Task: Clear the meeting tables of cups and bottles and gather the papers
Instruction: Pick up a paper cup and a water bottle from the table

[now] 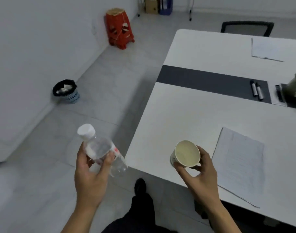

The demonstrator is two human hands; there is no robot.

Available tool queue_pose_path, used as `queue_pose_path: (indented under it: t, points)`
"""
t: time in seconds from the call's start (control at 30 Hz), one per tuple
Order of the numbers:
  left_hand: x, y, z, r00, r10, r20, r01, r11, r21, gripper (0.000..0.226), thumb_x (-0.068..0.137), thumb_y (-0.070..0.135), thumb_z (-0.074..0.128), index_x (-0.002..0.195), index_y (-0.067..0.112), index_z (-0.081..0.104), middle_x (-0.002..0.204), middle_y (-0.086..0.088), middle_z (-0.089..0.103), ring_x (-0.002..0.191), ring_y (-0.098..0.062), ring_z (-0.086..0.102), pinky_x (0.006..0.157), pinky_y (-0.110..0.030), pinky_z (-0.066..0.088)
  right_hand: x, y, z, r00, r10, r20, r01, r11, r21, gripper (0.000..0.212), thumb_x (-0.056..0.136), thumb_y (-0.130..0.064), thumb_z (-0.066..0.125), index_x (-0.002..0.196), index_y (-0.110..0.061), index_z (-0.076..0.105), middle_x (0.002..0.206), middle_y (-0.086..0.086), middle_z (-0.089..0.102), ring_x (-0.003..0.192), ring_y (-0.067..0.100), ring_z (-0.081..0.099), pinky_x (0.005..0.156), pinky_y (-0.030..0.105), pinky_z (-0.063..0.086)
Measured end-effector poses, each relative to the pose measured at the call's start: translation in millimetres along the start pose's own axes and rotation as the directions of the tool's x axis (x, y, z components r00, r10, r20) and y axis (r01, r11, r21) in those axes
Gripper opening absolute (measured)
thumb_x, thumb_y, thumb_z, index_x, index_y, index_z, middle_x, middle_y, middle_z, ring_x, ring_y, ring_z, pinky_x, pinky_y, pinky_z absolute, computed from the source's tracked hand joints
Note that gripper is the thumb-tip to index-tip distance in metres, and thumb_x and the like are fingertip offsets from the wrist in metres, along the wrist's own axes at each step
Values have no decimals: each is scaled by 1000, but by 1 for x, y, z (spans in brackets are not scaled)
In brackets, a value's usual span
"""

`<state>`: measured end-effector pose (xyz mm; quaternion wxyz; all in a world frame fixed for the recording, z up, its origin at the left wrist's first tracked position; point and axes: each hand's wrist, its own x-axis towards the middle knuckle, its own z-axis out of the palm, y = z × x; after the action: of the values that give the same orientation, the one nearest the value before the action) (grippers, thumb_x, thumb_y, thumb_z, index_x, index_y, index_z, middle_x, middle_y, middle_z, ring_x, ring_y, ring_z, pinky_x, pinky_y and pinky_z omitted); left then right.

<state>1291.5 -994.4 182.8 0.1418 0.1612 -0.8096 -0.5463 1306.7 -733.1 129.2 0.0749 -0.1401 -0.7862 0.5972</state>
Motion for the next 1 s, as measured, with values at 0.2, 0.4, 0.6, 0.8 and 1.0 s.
queue_pose_path:
  t: [0.2, 0.4, 0.6, 0.8, 1.0]
  points:
    - [28, -36, -89, 985, -75, -156, 71, 997, -30, 64, 84, 33, 71, 142, 38, 46, 123, 11, 66, 102, 5, 63, 77, -2, 44, -5, -48, 96, 989, -51, 139, 57, 998, -39, 61, 65, -46, 86, 117, -41, 57, 120, -23, 63, 109, 2, 61, 80, 23, 52]
    - [129, -86, -165, 980, -90, -180, 76, 994, -83, 69, 82, 46, 76, 143, 43, 44, 126, 11, 64, 106, -9, 65, 91, -28, 47, 16, -74, 243, 981, -67, 185, 83, 993, -80, 58, 68, -38, 89, 118, -40, 58, 117, -22, 65, 105, 5, 64, 78, 27, 56]
    - [244, -116, -252, 963, -69, -262, 44, 994, -99, 69, 82, 40, 77, 144, 36, 45, 127, 9, 65, 111, -14, 65, 96, -34, 48, 45, -122, 383, 951, -154, 268, 191, 975, -116, 66, 66, -41, 90, 123, -38, 57, 118, -21, 64, 99, 7, 67, 77, 25, 56]
    - [342, -140, -284, 961, -57, -271, 28, 994, -110, 63, 82, 32, 70, 141, 32, 49, 126, 10, 64, 110, -12, 65, 86, -20, 47, 95, -156, 479, 940, -174, 293, 216, 969, -119, 67, 68, -44, 89, 125, -35, 56, 119, -18, 65, 104, 8, 65, 78, 30, 57]
    - [458, -179, -287, 966, -74, -248, 58, 996, -73, 61, 85, 31, 72, 141, 30, 49, 128, 7, 64, 108, -13, 66, 88, -22, 49, 176, -159, 584, 945, -137, 297, 177, 978, -110, 68, 67, -52, 86, 125, -36, 55, 121, -19, 63, 109, 5, 62, 81, 30, 57]
